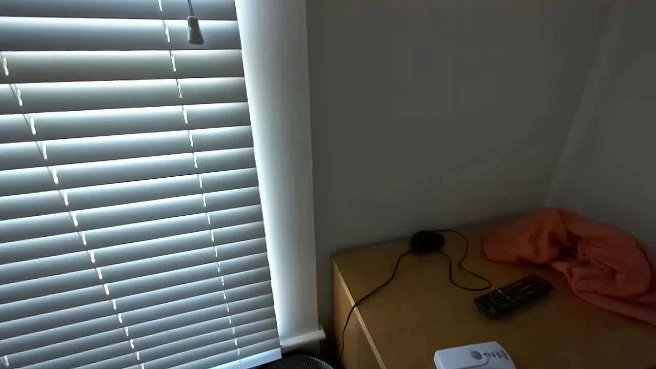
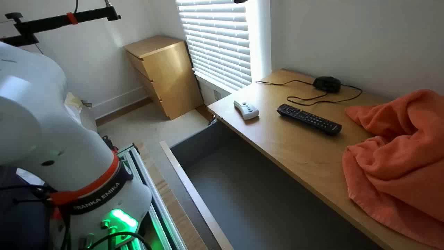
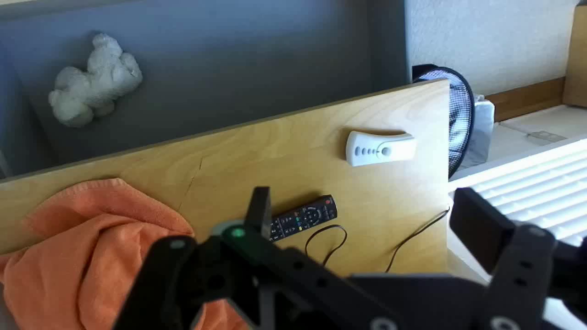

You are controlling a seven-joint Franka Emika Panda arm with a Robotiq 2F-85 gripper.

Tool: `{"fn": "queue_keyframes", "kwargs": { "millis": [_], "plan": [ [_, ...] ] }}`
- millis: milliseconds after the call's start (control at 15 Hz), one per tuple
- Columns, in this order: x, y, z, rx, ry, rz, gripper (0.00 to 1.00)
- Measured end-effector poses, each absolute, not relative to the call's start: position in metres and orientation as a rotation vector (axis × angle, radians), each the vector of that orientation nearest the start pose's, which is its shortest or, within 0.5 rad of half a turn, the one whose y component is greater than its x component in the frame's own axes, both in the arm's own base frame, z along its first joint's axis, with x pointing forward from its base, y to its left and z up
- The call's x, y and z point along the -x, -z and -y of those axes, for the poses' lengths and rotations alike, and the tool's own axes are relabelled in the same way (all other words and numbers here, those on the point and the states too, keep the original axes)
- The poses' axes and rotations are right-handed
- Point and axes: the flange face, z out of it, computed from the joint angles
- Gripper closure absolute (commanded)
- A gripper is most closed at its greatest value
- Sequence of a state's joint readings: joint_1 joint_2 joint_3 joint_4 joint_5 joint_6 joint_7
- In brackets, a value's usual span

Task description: Turn the black remote ninety degrees clockwise

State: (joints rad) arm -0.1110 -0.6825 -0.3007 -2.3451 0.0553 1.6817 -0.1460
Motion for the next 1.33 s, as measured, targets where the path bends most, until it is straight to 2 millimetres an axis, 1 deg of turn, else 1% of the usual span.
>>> {"fn": "queue_keyframes", "kwargs": {
  "millis": [533, 733, 800, 933, 1133, 1333],
  "plan": [
    [-0.316, -0.562, 0.155, 2.890, 0.082, -0.301, 0.00],
    [-0.325, -0.556, 0.152, 2.915, 0.092, -0.356, 0.00],
    [-0.331, -0.549, 0.150, 2.929, 0.102, -0.398, 0.00],
    [-0.345, -0.528, 0.143, 2.946, 0.102, -0.498, 0.00],
    [-0.365, -0.490, 0.134, 2.925, 0.122, -0.703, 0.00],
    [-0.386, -0.446, 0.126, 2.827, 0.172, -0.922, 0.00]
  ]
}}
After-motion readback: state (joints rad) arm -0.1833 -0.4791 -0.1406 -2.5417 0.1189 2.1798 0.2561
